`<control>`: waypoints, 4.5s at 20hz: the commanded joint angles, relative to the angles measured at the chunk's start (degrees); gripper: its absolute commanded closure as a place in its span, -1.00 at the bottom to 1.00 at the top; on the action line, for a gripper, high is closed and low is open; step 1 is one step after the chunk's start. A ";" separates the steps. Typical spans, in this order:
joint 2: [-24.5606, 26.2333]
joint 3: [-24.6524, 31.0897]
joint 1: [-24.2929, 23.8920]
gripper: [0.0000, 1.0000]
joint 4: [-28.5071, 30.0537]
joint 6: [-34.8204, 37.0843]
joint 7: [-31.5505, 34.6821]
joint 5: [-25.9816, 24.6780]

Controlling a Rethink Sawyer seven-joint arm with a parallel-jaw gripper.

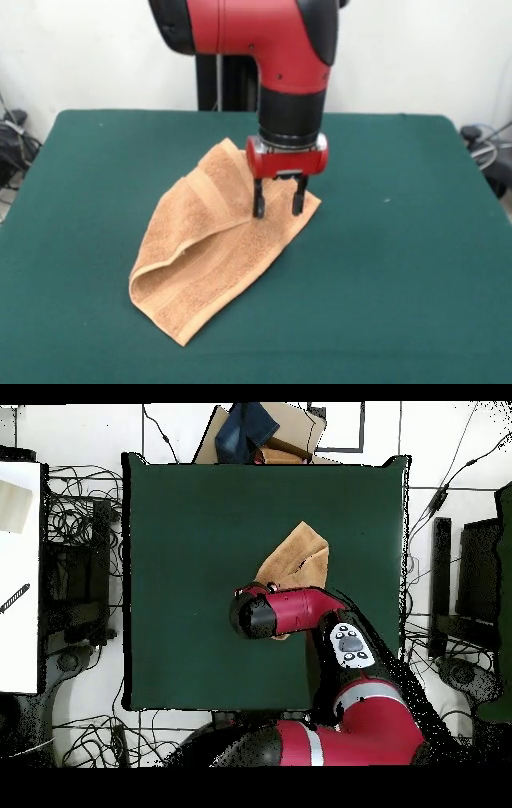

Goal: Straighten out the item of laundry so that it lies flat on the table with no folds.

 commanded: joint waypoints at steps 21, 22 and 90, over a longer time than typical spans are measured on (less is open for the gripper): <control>-1.13 -0.52 1.71 -1.00 0.87 1.35 8.59 4.67; -0.81 -0.59 1.84 -1.00 0.58 1.36 8.53 4.73; 13.38 -8.67 13.31 1.00 -1.21 -14.86 12.11 13.88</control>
